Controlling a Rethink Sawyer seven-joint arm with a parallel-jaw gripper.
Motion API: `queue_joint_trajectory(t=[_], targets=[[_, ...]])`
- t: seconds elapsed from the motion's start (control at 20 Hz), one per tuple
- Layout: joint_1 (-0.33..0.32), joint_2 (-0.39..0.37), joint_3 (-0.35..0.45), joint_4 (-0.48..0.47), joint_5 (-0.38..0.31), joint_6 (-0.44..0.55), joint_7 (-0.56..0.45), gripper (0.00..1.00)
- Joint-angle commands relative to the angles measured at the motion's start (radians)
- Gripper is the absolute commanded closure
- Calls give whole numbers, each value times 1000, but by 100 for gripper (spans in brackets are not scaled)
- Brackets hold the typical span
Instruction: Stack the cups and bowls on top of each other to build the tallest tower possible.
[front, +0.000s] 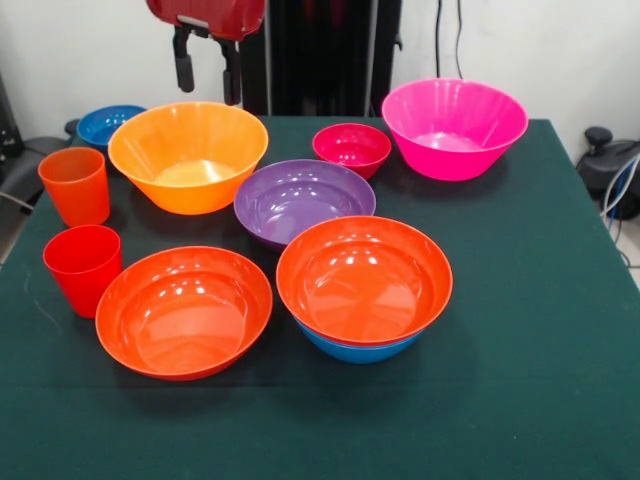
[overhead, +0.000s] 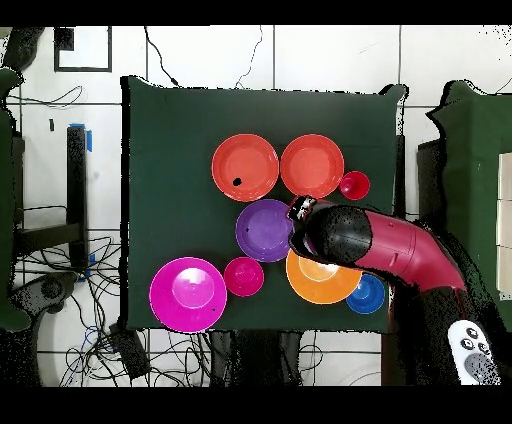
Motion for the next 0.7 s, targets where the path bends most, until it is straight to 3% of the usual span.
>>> queue_joint_trajectory(t=[0.05, 0.7], targets=[[-2, 62, 46, 48, 10, -52, 42, 0], [28, 48, 28, 19, 33, 0, 81, 0]])
